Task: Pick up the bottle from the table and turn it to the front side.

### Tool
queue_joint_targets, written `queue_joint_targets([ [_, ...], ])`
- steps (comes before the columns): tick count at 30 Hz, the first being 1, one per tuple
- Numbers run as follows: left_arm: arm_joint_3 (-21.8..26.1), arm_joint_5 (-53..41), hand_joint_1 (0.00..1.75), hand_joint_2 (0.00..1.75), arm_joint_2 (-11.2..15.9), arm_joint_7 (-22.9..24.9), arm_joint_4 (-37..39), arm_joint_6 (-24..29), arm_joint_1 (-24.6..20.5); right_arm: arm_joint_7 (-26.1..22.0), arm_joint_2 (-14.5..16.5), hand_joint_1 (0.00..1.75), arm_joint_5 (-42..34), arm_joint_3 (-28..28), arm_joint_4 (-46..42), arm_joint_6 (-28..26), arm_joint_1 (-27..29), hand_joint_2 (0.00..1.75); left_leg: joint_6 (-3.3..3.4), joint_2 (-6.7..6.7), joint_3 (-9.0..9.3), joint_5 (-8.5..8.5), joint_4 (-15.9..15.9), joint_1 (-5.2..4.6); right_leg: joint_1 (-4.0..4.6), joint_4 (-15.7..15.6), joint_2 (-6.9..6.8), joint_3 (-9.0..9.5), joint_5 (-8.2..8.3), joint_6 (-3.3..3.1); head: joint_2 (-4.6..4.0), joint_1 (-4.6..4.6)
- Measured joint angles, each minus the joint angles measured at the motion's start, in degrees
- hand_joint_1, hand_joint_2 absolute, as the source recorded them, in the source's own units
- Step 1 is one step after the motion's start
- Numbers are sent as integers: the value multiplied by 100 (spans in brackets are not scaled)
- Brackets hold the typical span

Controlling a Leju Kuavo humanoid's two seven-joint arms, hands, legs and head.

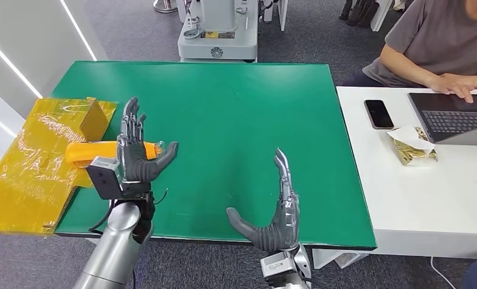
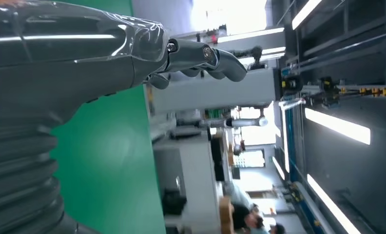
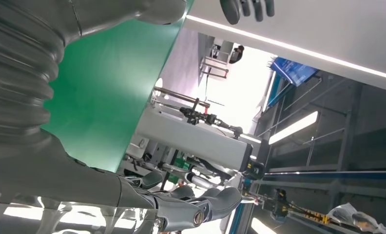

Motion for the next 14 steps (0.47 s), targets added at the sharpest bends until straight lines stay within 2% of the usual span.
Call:
queue_joint_targets([
  [5,-44,88,0,175,-187,-1,-350,-9,307,0,31,0,-5,38,0,0,0,175,0,1,0,0,-1,1,0,1,0,0,0,0,0,1],
  [14,-50,123,0,175,-252,-1,-519,-15,416,0,43,0,-5,46,0,0,0,175,-1,0,1,1,-1,1,1,3,0,0,1,-1,0,1],
])
